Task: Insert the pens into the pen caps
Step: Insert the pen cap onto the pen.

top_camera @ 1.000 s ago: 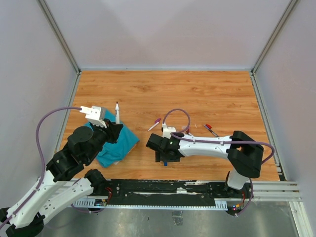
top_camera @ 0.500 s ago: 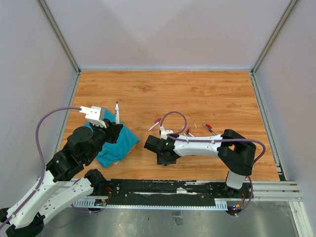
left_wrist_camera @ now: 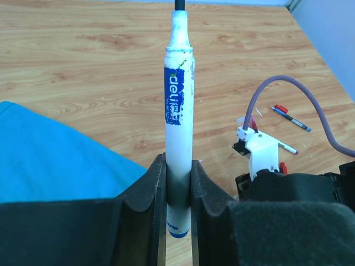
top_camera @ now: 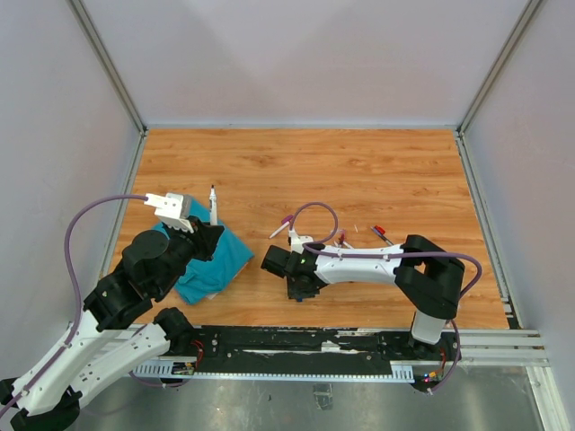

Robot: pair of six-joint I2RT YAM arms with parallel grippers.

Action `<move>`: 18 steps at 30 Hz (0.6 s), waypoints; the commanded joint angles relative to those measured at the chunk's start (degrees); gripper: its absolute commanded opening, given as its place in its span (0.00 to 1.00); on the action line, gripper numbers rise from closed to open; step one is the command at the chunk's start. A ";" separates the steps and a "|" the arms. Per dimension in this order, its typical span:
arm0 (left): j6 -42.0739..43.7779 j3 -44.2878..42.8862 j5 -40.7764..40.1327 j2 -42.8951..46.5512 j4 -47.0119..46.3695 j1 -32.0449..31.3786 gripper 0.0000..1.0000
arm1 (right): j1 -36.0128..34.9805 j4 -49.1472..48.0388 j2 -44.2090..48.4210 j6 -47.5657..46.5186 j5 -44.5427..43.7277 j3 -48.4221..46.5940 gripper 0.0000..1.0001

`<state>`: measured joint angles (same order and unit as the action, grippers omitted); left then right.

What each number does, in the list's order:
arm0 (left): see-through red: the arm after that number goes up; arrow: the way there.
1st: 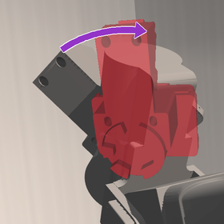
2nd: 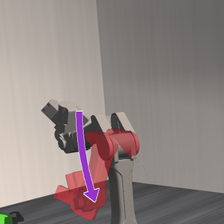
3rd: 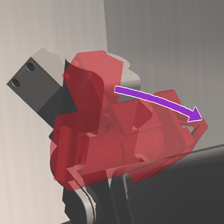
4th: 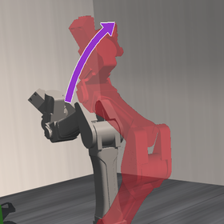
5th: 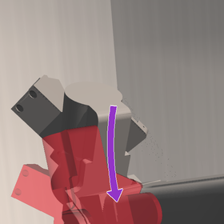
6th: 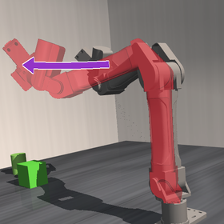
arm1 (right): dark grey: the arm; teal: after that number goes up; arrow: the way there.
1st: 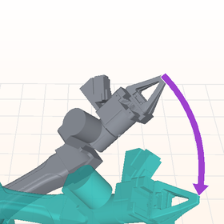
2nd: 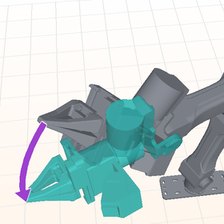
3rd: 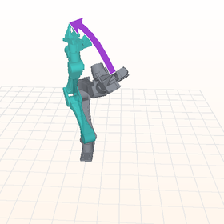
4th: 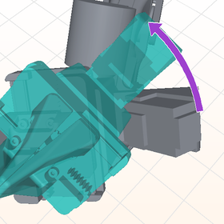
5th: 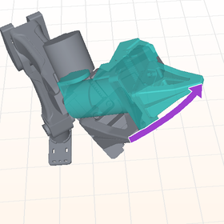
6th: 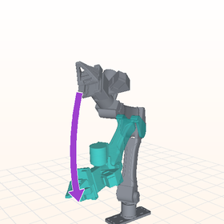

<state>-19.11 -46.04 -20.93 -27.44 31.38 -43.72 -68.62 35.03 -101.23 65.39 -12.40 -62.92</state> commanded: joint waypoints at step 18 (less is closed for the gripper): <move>1.16 0.53 4.35 -5.55 -2.86 0.13 0.01 | -0.03 -16.30 18.23 -33.22 5.79 14.27 0.01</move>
<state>-19.09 -45.78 -19.14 -30.98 30.89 -43.72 -68.58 24.32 -89.34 44.10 -9.47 -51.11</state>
